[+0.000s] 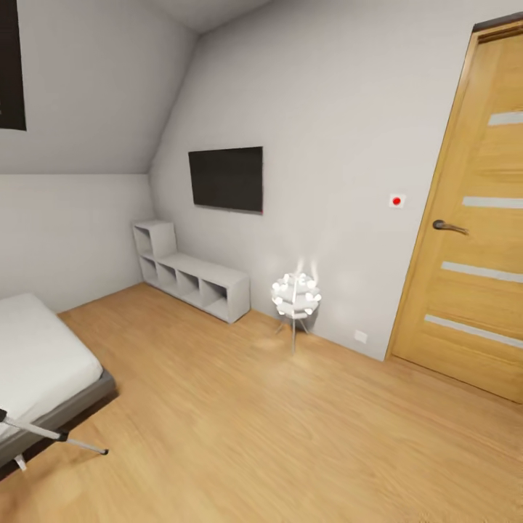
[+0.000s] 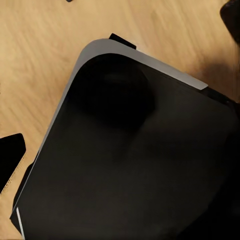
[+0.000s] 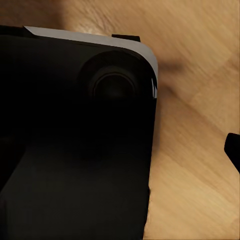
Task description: Attach the digital camera to the camera tripod in the bedroom.
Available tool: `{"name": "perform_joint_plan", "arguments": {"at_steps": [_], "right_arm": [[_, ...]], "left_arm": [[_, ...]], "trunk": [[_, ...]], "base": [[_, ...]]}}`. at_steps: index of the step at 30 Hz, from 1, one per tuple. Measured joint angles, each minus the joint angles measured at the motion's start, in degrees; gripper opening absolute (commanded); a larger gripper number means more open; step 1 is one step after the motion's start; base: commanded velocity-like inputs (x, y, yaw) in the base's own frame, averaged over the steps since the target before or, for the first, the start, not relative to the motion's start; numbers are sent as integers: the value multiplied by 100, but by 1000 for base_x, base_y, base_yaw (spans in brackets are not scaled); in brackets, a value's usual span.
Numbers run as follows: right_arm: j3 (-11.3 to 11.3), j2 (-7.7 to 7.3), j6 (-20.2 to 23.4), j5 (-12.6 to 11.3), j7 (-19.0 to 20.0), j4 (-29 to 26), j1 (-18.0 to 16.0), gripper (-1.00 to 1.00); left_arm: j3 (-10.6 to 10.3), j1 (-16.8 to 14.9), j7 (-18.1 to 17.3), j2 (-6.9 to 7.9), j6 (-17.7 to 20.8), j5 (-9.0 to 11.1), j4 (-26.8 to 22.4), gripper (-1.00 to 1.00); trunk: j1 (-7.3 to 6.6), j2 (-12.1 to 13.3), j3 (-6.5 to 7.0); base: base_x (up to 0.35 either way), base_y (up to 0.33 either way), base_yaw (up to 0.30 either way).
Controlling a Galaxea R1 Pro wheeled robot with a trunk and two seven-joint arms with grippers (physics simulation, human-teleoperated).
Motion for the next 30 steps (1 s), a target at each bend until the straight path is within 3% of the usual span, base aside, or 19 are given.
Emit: {"name": "perform_joint_plan", "arguments": {"at_steps": [13,30], "right_arm": [[-9,0,-7,8,0,-1,0,100],[45,-1,0,56,3,-1,0,100]], "left_arm": [[12,0,-3,1,-1,11,0,100],[-1,-1,-6,0,-6,5,-2,100]], "trunk": [[1,0,0],[1,0,0]], "base": [[15,7,-276],[0,0,-28]]}}
